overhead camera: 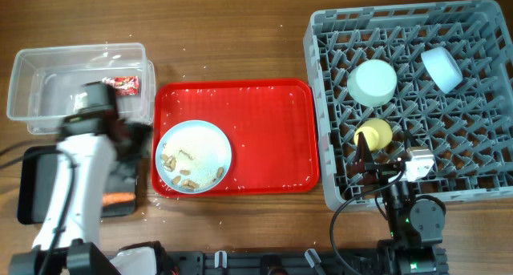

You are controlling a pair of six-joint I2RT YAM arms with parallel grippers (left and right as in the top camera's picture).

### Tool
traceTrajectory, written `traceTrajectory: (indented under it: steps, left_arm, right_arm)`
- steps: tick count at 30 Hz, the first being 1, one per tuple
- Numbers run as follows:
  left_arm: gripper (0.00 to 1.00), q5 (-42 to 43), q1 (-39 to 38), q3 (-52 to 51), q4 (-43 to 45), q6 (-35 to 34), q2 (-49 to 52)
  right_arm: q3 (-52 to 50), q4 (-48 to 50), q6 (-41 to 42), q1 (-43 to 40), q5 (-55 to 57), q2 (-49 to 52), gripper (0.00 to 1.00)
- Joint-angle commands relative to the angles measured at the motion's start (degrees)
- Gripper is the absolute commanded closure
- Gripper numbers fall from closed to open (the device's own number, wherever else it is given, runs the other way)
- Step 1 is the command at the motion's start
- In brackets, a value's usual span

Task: Sort waste into correct bins and load items into the dishwasher rack
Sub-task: 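Grasp the white plate edge with the left gripper and lift it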

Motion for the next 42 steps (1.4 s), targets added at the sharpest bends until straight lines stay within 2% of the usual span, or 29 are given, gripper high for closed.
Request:
traceTrajectory:
  steps: [1, 4, 7, 10, 13, 16, 18, 19, 20, 21, 22, 25, 34, 38, 42]
  left_arm:
    - [0.27, -3.08, -16.59, 0.76, 4.15, 7.58, 0.13]
    - [0.36, -8.44, -29.35, 0.76, 9.94, 13.55, 2.03]
    - [0.39, -13.22, -39.63, 0.76, 14.58, 18.6, 5.9]
    - [0.4, -16.17, -46.47, 0.76, 18.36, 23.54, 11.41]
    - [0.47, -21.07, -49.72, 0.76, 19.74, 23.1, 17.42]
    - [0.6, -21.42, -49.72, 0.76, 21.2, 23.04, 21.94]
    - [0.63, -21.57, -49.55, 0.76, 21.57, 22.64, 23.87]
    - [0.68, -21.55, -49.57, 0.76, 21.68, 22.64, 24.33]
    - [0.76, -21.55, -49.57, 0.76, 21.84, 22.67, 24.7]
    - [0.94, -21.55, -49.57, 0.79, 21.86, 22.67, 24.72]
    - [0.96, -21.55, -49.57, 0.81, 21.84, 22.67, 24.59]
    - [0.96, -21.53, -49.55, 1.92, 20.17, 22.69, 22.82]
    - [0.96, -24.35, -47.71, 17.99, 0.44, 22.29, 13.9]
    - [0.96, -23.5, -42.36, 18.12, -2.12, 18.51, 10.43]
    - [0.96, -15.17, -33.42, 18.12, -4.11, 18.6, 7.96]
  right_arm:
    - [-0.15, 0.22, 0.83, -0.24, -0.72, -0.57, 0.0]
    - [-0.15, 0.22, 0.81, -0.24, -0.72, -0.57, 0.0]
    - [-0.15, 0.22, 0.83, -0.24, -0.7, -0.57, 0.0]
    - [-0.15, 0.22, 0.81, -0.24, -0.72, -0.57, 0.0]
    - [-0.15, 0.22, 0.85, -0.24, -0.72, -0.57, 0.0]
    - [-0.15, 0.22, 0.83, -0.24, -0.72, -0.57, 0.0]
    - [-0.15, 0.22, 0.85, -0.24, -0.72, -0.57, 0.0]
    - [-0.15, 0.24, 0.83, -0.24, -0.72, -0.57, 0.0]
    - [-0.15, 0.22, 0.81, -0.24, -0.72, -0.57, 0.0]
    - [-0.15, 0.22, 0.83, -0.24, -0.7, -0.57, 0.0]
    - [-0.15, 0.22, 0.83, -0.24, -0.7, -0.57, 0.0]
    - [-0.15, 0.22, 0.83, -0.24, -0.72, -0.57, 0.0]
    - [-0.15, 0.22, 0.83, -0.24, -0.7, -0.57, 0.0]
    - [-0.15, 0.22, 0.83, -0.24, -0.72, -0.57, 0.0]
    - [-0.15, 0.22, 0.83, -0.24, -0.7, -0.57, 0.0]
